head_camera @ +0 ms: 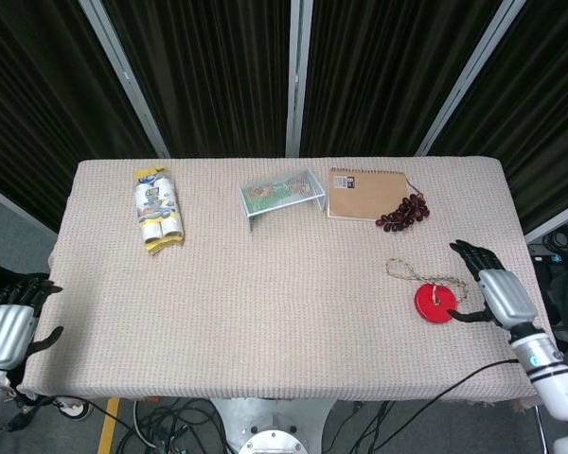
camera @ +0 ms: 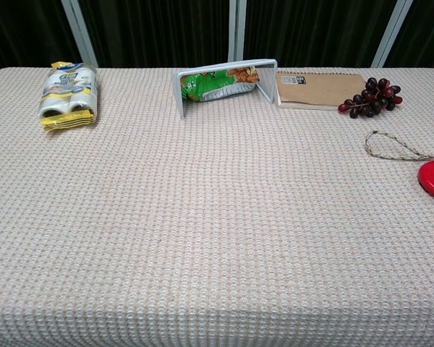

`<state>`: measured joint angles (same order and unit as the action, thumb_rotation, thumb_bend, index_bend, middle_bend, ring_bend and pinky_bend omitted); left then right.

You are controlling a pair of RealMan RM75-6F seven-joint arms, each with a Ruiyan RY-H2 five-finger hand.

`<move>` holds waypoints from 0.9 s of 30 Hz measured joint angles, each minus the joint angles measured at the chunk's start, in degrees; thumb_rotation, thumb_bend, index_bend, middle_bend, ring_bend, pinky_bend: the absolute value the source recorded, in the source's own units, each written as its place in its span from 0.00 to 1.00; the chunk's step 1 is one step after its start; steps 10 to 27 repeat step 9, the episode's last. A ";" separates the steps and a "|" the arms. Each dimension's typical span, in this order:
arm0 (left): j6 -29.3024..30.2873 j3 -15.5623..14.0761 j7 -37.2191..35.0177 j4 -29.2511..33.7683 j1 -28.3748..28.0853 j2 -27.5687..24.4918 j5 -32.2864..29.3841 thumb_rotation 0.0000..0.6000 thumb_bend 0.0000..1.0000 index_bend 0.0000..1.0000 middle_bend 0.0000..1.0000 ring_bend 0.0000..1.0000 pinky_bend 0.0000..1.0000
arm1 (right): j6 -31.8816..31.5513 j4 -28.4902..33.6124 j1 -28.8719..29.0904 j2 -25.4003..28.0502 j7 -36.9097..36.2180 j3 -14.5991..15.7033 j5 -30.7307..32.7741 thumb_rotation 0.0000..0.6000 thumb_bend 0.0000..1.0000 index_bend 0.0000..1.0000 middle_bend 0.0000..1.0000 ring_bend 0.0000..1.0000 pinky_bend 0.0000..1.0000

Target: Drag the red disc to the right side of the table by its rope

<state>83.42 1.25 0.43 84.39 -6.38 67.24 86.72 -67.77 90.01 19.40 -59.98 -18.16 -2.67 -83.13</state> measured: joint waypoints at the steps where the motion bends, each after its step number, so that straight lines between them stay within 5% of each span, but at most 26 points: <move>1: 0.16 0.14 0.21 0.27 -0.10 -0.10 0.12 1.00 0.21 0.28 0.22 0.14 0.20 | -2.57 -0.56 -1.34 -0.71 1.47 0.29 -0.33 1.00 0.05 0.00 0.00 0.00 0.00; 9: 0.62 1.00 1.82 0.51 -0.50 -0.06 -0.18 1.00 0.21 0.28 0.22 0.14 0.20 | -23.96 -12.52 -14.22 -11.66 9.52 2.06 -3.01 1.00 0.06 0.00 0.00 0.00 0.00; 27: 0.62 1.00 1.82 0.51 -0.50 -0.06 -0.18 1.00 0.21 0.28 0.22 0.14 0.20 | -23.96 -12.52 -14.22 -11.66 9.52 2.06 -3.01 1.00 0.06 0.00 0.00 0.00 0.00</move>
